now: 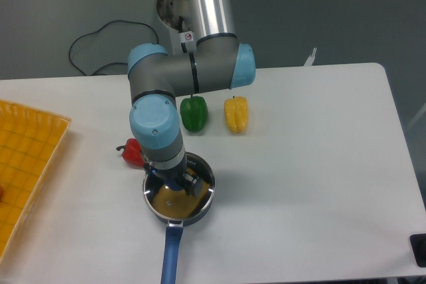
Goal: Close the pot lid
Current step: 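Hold the lid on the saucepan and settle it flat, then open the gripper to release the lid knob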
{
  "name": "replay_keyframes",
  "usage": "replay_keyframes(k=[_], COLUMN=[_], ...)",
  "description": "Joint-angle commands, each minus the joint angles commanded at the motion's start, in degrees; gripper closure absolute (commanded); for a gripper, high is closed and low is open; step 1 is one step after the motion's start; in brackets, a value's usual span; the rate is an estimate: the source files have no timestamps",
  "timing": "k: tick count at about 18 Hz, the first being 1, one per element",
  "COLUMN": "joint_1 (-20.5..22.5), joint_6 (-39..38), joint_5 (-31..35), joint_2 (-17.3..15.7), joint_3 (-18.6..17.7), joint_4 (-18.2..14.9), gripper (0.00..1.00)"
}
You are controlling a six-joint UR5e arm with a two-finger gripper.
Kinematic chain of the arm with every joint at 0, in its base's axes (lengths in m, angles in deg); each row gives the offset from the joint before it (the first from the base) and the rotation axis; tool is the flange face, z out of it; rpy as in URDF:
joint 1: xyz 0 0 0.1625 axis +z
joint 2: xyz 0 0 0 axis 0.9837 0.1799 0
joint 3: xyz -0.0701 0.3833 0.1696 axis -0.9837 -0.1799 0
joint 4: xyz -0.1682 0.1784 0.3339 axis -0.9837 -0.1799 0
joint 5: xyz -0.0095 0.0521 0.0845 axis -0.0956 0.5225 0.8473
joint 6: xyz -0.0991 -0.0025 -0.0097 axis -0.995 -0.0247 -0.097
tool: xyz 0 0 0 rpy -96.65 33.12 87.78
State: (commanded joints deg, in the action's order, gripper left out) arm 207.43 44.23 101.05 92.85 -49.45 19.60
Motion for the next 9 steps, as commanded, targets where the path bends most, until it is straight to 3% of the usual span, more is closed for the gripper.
replay_keyframes(k=[5, 9], joint_1=[0.35, 1.4], joint_6=[1.4, 14.04], joint_5=[0.79, 3.16], joint_2=[-1.76, -3.16], joint_3=[0.09, 0.17], joint_4=[-0.44, -2.01], gripper=[0.0, 0.0])
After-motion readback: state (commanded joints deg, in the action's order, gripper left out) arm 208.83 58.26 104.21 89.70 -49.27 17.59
